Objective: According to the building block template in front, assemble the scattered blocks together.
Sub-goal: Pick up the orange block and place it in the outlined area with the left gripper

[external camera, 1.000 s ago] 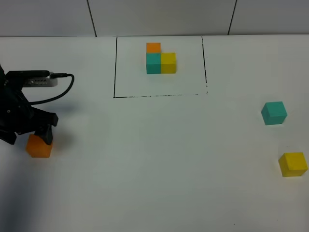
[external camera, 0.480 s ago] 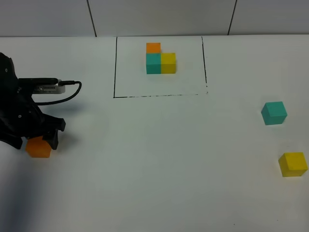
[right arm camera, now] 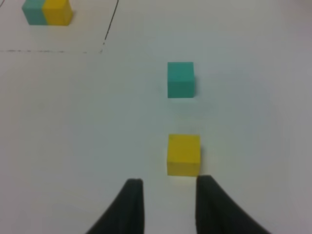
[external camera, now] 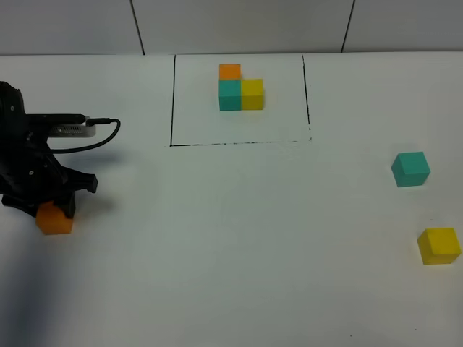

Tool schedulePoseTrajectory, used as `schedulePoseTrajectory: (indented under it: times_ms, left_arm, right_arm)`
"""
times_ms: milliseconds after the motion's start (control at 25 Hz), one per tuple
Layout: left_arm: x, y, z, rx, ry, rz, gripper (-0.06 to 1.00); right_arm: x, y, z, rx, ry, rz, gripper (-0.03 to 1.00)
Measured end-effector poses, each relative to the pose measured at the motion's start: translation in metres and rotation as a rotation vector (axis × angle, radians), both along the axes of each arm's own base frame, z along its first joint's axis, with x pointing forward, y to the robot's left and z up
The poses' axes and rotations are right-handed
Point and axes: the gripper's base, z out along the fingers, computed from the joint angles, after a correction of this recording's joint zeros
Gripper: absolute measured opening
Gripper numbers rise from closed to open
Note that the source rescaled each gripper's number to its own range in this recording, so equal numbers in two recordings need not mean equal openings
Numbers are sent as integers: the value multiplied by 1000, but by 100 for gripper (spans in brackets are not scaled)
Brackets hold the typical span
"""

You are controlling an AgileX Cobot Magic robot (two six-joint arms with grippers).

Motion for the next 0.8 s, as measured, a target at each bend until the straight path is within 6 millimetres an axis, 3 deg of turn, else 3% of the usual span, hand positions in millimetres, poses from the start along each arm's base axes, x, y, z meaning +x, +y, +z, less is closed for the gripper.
schedulePoseTrajectory:
  times_ms: [360, 560, 800]
  left_arm:
    - [4, 0, 4, -1, -11, -31, 0]
    - [24, -12, 31, -1, -46, -164, 0]
    - [38, -45, 71, 2, -48, -437, 0]
  right_arm:
    - [0, 0, 0, 1, 0, 0, 0]
    - [0, 0, 0, 0, 0, 0, 0]
    - [0, 0, 0, 0, 0, 0, 0]
